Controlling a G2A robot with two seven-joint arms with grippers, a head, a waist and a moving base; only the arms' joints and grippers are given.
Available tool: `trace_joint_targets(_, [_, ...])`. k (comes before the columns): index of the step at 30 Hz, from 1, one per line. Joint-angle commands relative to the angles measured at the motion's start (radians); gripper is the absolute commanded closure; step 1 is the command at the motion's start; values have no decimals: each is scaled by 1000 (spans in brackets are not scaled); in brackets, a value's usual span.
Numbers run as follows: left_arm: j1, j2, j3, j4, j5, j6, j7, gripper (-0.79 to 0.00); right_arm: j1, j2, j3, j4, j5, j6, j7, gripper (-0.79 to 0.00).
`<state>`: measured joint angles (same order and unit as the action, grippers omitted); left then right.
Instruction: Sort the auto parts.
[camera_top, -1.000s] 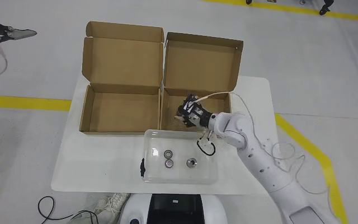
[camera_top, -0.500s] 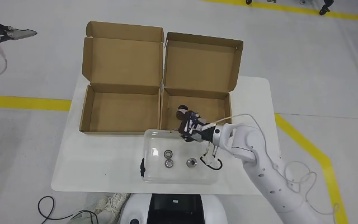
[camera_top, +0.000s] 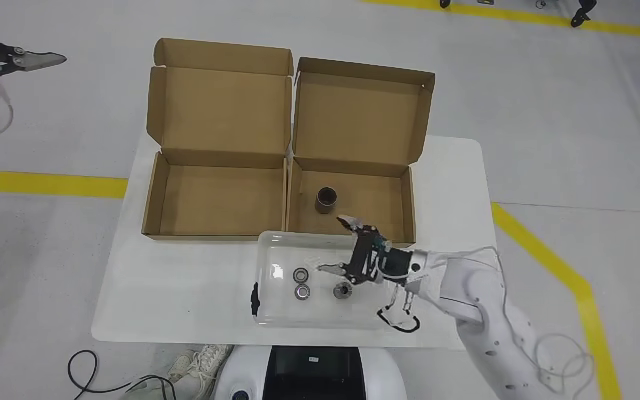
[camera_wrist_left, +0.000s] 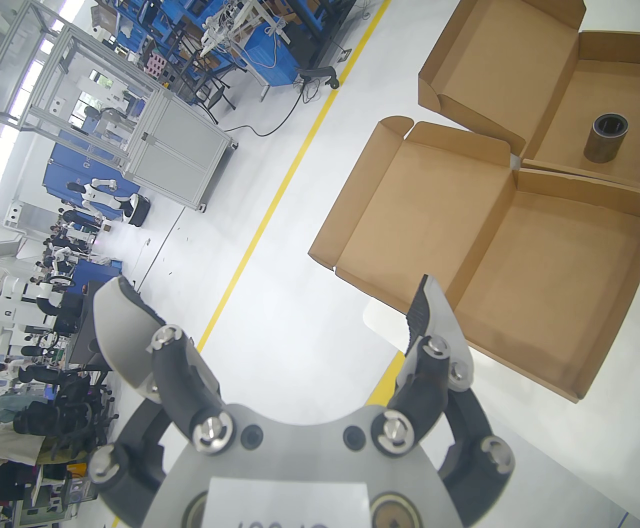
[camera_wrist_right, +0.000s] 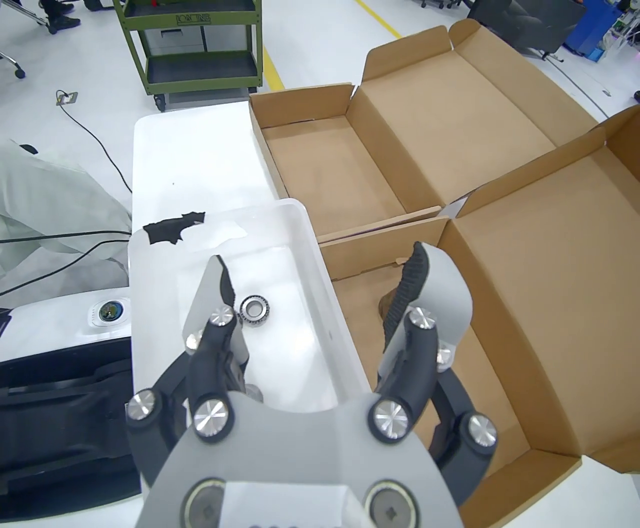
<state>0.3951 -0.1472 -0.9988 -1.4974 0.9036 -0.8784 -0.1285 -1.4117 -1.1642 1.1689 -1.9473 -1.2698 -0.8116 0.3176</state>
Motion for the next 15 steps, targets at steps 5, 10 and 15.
trace_joint_targets(5, [0, 0, 0, 0, 0, 0, 0, -785, -78, 19, 53, -43, -36, -39, -27, -650])
trace_joint_targets(10, [0, 0, 0, 0, 0, 0, 0, -785, -111, 30, 65, -61, -60, -64, -2, -640])
trace_joint_targets(15, [0, 0, 0, 0, 0, 0, 0, -785, -114, 35, 50, -66, -48, -66, 84, -637])
